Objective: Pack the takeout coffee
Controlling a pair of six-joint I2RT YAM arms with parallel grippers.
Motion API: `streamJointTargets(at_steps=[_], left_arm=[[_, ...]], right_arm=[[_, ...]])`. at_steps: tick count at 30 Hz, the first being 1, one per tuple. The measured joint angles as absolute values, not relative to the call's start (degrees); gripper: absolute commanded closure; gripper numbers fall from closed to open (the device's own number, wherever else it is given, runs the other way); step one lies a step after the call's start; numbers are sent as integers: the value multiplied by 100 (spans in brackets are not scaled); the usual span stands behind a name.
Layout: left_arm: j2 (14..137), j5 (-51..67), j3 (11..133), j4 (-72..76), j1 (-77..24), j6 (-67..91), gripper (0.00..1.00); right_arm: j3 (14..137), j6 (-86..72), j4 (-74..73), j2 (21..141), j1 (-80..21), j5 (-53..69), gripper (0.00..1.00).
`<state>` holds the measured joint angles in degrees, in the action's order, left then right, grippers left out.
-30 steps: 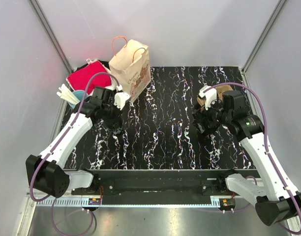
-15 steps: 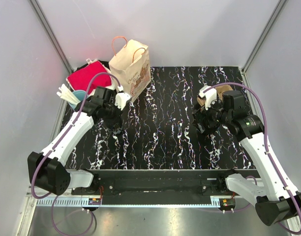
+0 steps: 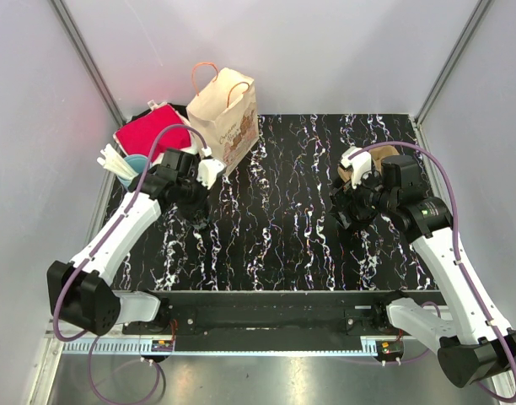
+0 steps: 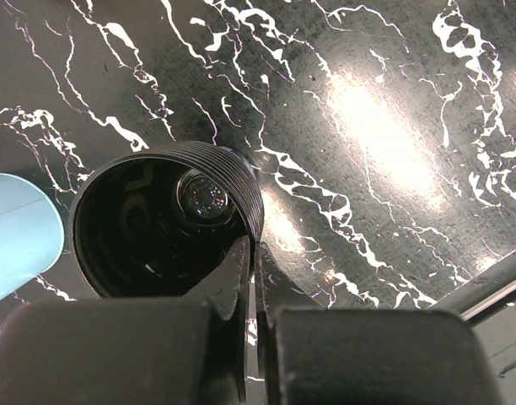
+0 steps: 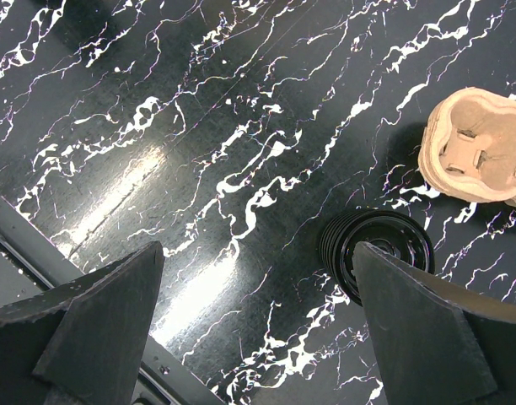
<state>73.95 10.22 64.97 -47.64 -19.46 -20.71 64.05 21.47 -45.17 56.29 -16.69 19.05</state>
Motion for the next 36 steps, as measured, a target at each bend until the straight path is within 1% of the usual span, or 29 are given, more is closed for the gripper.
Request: streamJointTargets(at_steps=[11,21,27,36], left_arm=[[6665,895,6412,-4539,-1946,-2069,100],[6624,834,6412,-4482,-1946,-2071,100],[6252,827,6412,-4410,-1953,-2078,100],[5822,521,6482,-4320,-2231,-2392,100]], right_arm=[[6405,2147,-4517,5629,-1671,1907,0],[6405,2145,-4517,5629,-1669,1905,0],[6405,2145,-4515,5629,-1669,1905,0],[6405,2145,-4504,5629,-1669,1885,0]])
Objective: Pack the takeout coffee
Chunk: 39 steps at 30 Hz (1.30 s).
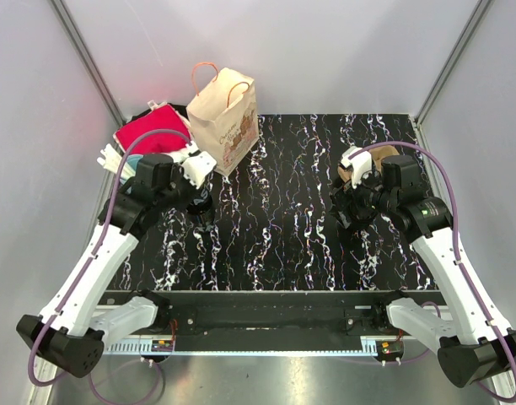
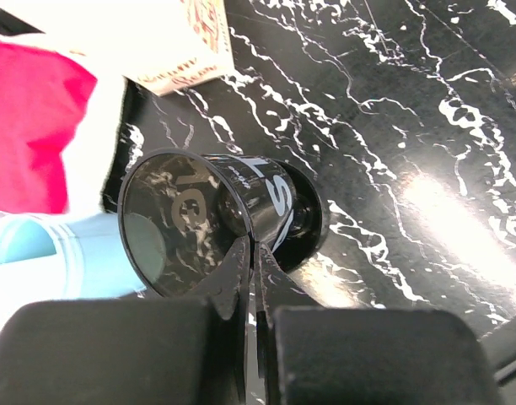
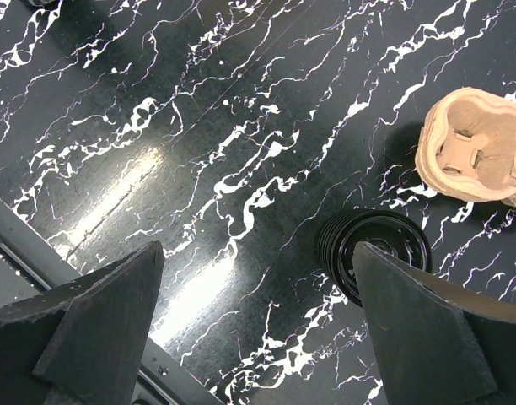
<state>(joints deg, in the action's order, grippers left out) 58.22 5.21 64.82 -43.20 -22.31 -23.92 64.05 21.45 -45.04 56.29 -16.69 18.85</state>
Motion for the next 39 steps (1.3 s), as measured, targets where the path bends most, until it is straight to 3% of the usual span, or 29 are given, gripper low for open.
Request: streamJointTargets(at_steps=[12,17,28,39], left_arm=[[5863,-78,7142,-4362,-2724,-2685,100],[6143,-519,7728,-4372,-3389,-2818,100],[7618,-886,8442,-4292,-5002,-3041,100],[8764,-862,8202,-3365,-5621,-2930,100]], right_arm=[[6405,2139,-4477,5616,-1669,1686,0],[6427,2080,-4440,5559,-1671,1286,0],[6622,2075,-4294,5642,-1492,49,0],[6355,1859,-3896,5776,-567,-580,0]])
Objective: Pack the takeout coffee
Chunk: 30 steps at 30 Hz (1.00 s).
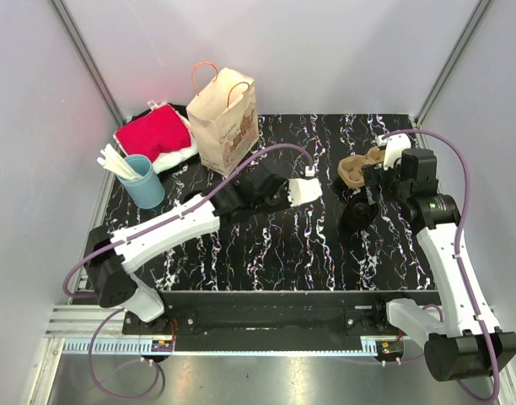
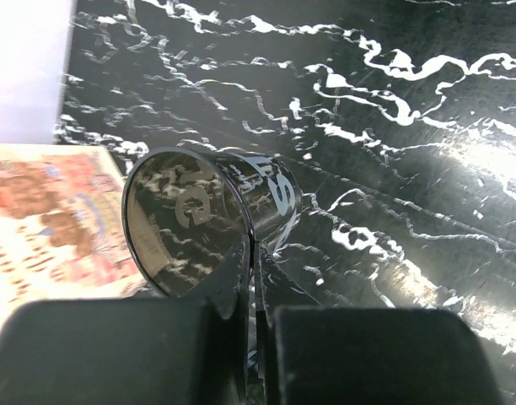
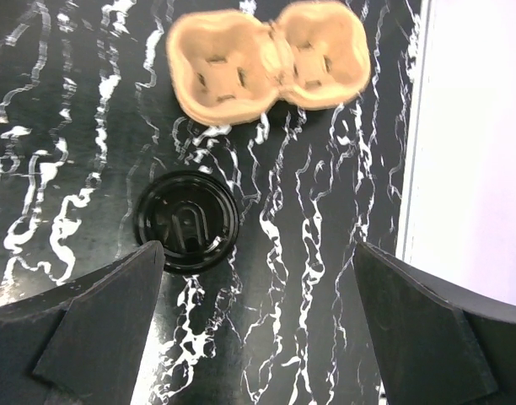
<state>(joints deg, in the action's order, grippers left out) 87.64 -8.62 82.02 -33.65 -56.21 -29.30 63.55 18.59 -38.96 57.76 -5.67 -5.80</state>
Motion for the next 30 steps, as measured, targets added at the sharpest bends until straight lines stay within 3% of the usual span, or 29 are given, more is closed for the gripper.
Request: streamJointTargets(at_steps=[27,30], left_arm=[[10567,-849,7800,-1929,-5647,-2519,100],[10604,-878,7804,-1874,-5647,-2519,93]], right_arm=[[5878,1614,-3430,5614,-443,-788,0],[5878,1612,-3424,5614,-443,-788,0]])
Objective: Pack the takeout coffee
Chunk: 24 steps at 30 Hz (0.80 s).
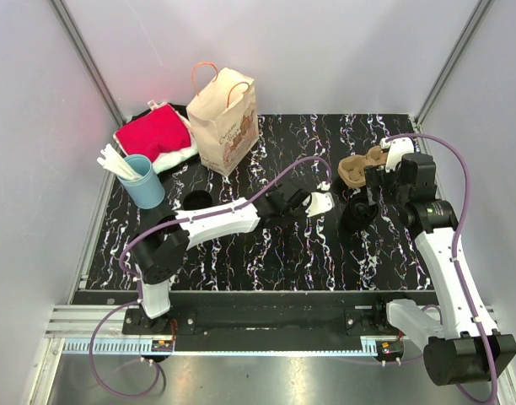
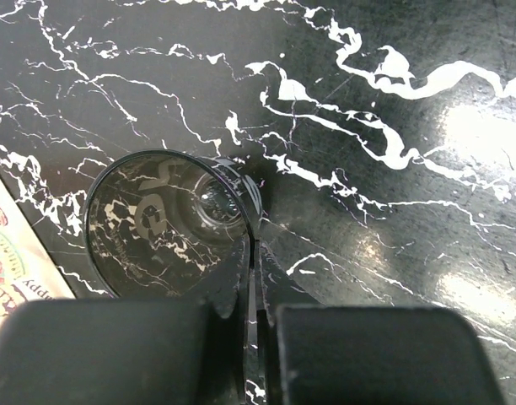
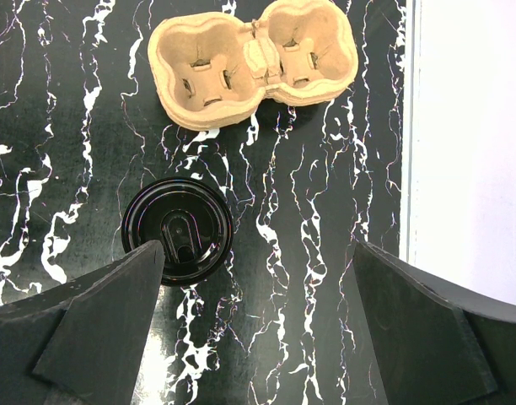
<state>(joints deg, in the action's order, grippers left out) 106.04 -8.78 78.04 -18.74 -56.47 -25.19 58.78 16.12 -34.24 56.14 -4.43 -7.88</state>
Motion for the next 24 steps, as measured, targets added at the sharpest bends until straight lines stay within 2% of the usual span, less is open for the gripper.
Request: streamJointTargets(at_steps=[4,9,11,15,18,24], left_arm=[[10604,-908,7815,-1828,-5647,-2517,87],[10604,-937,7830,-1793,-5645,-2502,68],[10604,-950,7830,-1778,-5636,-2491,64],[10604,-969,7830,-1743,-5605,-2469,44],[10604,-993,7832,-1704,-5572,-2436,37],[10521,-1044,7940,-1778,-5472,-2423,2]], right_arm=[[5878,1610,-3422,5610,-443,-786,0],[5878,1608,-3420,5607,-443,-786,0],[5878,1605,-3417,5603,-443,-786,0],[5878,1603,-3413,5575,-443,-784,0],[5876,1603,-3411,5566,-443,-773,0],[5843,1610,-3428,5586,-443,-613,0]])
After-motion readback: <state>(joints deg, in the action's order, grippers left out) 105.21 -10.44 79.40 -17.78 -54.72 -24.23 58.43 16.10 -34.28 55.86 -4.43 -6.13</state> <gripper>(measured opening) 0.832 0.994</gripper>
